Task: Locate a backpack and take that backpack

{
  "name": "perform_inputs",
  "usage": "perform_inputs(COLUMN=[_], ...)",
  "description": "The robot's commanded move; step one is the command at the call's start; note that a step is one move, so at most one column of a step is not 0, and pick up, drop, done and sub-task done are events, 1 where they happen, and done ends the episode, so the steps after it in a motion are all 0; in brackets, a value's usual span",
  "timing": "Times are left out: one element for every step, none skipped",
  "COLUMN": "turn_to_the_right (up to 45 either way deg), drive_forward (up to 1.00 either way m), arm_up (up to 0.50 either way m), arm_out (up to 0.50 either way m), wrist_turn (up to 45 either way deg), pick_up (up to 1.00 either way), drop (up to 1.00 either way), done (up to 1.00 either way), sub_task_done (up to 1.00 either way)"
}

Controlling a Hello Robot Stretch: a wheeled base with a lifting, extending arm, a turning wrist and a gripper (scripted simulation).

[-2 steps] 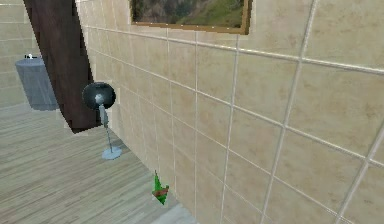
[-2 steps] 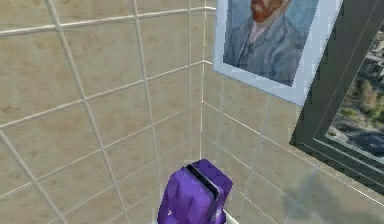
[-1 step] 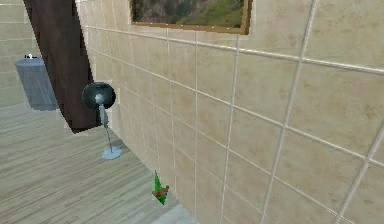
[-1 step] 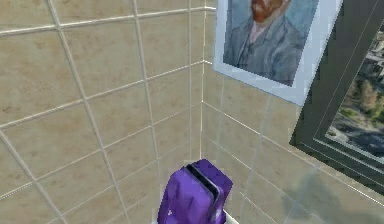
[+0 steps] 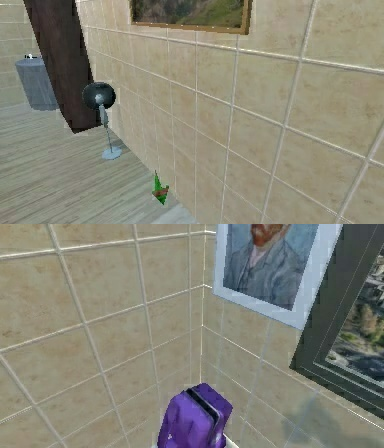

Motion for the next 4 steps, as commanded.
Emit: perform_inputs(turn_to_the_right=[0.0, 0.0, 0.0, 0.0], drive_forward=[0.00, 0.00, 0.00, 0.00], arm_up=[0.00, 0.00, 0.00, -0.30], arm_out=[0.00, 0.00, 0.00, 0.00], wrist_turn=[45.0, 45.0, 45.0, 0.0], pick_up=[0.00, 0.00, 0.00, 0.00], drop=[0.00, 0.00, 0.00, 0.00], done=[0.00, 0.00, 0.00, 0.00], sub_task_done=[0.00, 0.00, 0.00, 0.00])
